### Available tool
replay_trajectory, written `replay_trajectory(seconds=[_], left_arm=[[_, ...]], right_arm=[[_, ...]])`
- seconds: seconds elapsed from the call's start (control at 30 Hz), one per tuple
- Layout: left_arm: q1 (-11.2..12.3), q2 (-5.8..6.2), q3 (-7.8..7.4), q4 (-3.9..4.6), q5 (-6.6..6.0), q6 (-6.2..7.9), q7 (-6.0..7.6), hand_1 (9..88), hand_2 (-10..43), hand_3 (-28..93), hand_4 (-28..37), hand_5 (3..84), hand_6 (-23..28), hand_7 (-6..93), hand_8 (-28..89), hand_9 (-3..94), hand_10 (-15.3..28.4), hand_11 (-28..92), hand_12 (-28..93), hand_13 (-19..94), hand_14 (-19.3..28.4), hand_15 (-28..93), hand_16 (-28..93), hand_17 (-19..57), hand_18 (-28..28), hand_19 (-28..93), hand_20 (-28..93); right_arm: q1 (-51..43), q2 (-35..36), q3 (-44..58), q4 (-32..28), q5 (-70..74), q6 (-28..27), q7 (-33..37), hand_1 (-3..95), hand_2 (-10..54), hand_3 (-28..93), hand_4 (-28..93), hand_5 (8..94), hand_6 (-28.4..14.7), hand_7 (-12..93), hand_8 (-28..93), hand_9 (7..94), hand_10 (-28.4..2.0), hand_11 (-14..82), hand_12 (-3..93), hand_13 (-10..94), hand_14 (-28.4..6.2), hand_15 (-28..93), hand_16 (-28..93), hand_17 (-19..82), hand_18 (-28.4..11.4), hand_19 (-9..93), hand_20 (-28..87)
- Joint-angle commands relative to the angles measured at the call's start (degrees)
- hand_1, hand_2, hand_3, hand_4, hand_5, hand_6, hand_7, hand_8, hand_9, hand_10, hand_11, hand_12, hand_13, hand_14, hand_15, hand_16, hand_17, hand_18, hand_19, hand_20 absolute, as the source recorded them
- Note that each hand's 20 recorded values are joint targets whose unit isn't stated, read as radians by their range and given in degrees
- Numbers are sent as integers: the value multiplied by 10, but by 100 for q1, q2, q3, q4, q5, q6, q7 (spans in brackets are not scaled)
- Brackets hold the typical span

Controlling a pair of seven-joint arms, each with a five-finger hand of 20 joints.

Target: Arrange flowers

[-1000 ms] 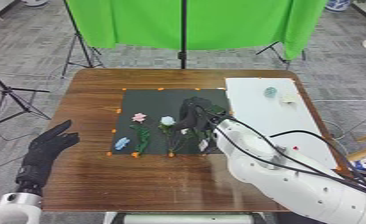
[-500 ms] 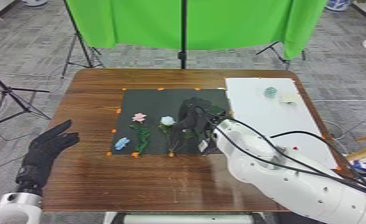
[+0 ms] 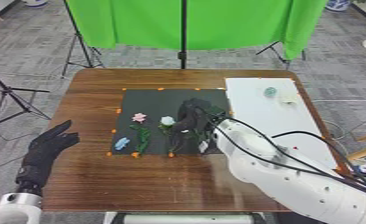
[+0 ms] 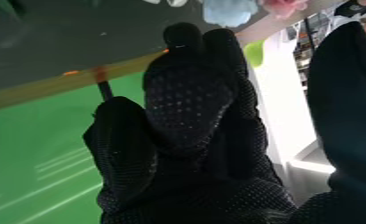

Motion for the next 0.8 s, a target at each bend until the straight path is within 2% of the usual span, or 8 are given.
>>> replay_trajectory(seconds=[0.03, 0.27, 0.4, 0.53, 0.77, 0.8], left_arm=[[96, -51, -42, -15, 28, -23, -24, 305, 89, 692, -130, 378, 62, 87, -59, 440, 146, 201, 95, 373, 181, 174, -25, 62, 127, 154, 141], [153, -64, -80, -44, 30, -17, -23, 305, 89, 693, -132, 378, 62, 88, -59, 441, 146, 201, 95, 373, 181, 174, -25, 62, 127, 154, 141], [181, -67, -117, -61, 33, 1, -25, 305, 89, 692, -132, 378, 62, 88, -59, 441, 145, 202, 95, 374, 180, 174, -25, 62, 127, 154, 141], [216, -99, -132, -84, 40, 33, -21, 305, 89, 692, -132, 378, 62, 88, -59, 441, 145, 202, 95, 373, 180, 175, -25, 62, 127, 153, 141], [158, -146, -144, -78, 119, -56, -60, 306, 91, 690, -135, 378, 62, 87, -59, 441, 145, 202, 95, 373, 181, 175, -25, 62, 127, 153, 141], [183, -114, -139, -85, 87, -21, -40, 306, 91, 689, -134, 379, 62, 87, -59, 440, 145, 202, 95, 374, 180, 175, -25, 62, 127, 153, 141]], right_arm=[[15, 374, 835, -179, -134, 757, 63, 320, -95, 645, -131, 676, -17, 161, -88, 724, -142, 108, 158, 895, -44, 553, 336, 596, -169, 932, 513], [-26, 937, 1535, 286, -543, 771, 642, 313, -95, 651, -130, 673, -20, 159, -89, 723, -145, 115, 170, 891, -43, 560, 337, 593, -167, 932, 522], [-6, 1231, 1562, 725, -920, 193, 933, 306, -95, 651, -130, 656, -22, 151, -86, 708, -155, 113, 174, 881, -47, 570, 341, 589, -167, 932, 531], [14, 1316, 1479, 1204, -976, 20, 1073, 301, -95, 647, -130, 640, -22, 145, -80, 692, -157, 105, 176, 870, -48, 577, 339, 581, -169, 932, 538], [-18, 1325, 1513, 1849, -1189, -242, 1317, 301, -95, 646, -131, 643, -3, 144, -85, 694, -153, 107, 180, 867, -52, 583, 334, 578, -174, 932, 541], [-38, 1313, 1552, 1899, -1158, -284, 1345, 301, -95, 646, -130, 643, -2, 144, -85, 694, -153, 108, 180, 866, -53, 584, 333, 578, -175, 932, 541]])
